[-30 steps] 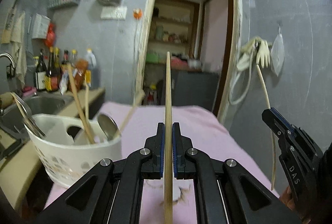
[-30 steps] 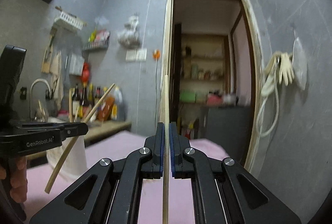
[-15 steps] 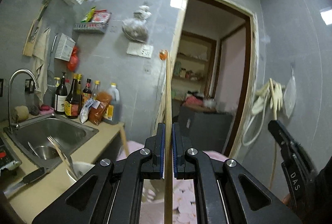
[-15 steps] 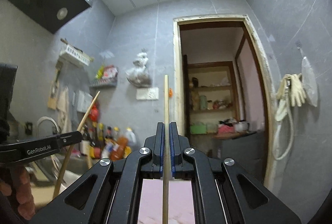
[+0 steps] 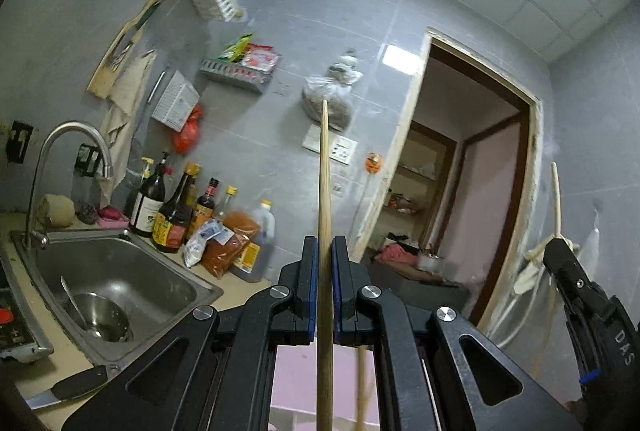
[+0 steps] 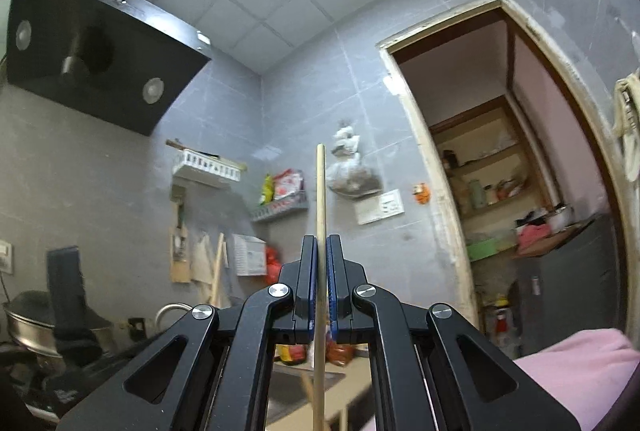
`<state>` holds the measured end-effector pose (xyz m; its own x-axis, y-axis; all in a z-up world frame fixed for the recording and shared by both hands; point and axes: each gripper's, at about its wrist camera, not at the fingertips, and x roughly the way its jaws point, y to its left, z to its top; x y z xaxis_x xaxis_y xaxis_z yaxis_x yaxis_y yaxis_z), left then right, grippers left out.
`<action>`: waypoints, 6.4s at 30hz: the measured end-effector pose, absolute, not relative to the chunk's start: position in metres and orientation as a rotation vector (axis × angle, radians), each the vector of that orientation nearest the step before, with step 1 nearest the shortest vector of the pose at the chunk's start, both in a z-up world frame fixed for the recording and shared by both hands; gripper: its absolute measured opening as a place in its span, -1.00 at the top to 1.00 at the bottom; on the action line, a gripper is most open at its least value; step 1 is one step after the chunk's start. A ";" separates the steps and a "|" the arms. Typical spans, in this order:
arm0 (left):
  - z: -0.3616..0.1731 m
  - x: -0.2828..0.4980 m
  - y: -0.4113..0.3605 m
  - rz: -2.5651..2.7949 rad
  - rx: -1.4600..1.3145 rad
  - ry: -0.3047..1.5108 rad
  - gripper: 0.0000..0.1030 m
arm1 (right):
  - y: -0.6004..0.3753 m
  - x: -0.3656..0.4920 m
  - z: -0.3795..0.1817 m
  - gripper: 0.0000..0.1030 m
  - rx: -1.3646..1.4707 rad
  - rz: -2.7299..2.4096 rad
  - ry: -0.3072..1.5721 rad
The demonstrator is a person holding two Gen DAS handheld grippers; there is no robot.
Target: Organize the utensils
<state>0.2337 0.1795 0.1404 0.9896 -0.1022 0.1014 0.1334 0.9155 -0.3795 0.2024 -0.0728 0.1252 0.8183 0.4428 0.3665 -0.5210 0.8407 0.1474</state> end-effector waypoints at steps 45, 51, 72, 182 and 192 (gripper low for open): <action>0.079 0.249 0.190 -0.030 -0.404 -0.072 0.91 | -0.039 0.247 0.064 0.94 0.212 0.454 -0.223; 0.079 0.242 0.183 -0.049 -0.354 -0.071 0.91 | -0.038 0.242 0.058 0.93 0.177 0.436 -0.216; 0.074 0.241 0.168 -0.111 -0.279 -0.022 0.76 | -0.046 0.232 0.058 0.77 0.178 0.432 -0.230; 0.029 0.092 0.034 -0.176 -0.111 0.308 -0.94 | -0.222 0.069 0.028 -1.00 0.059 0.110 0.173; 0.025 0.094 0.037 -0.142 -0.131 0.317 -0.94 | -0.222 0.070 0.026 -1.00 0.060 0.115 0.179</action>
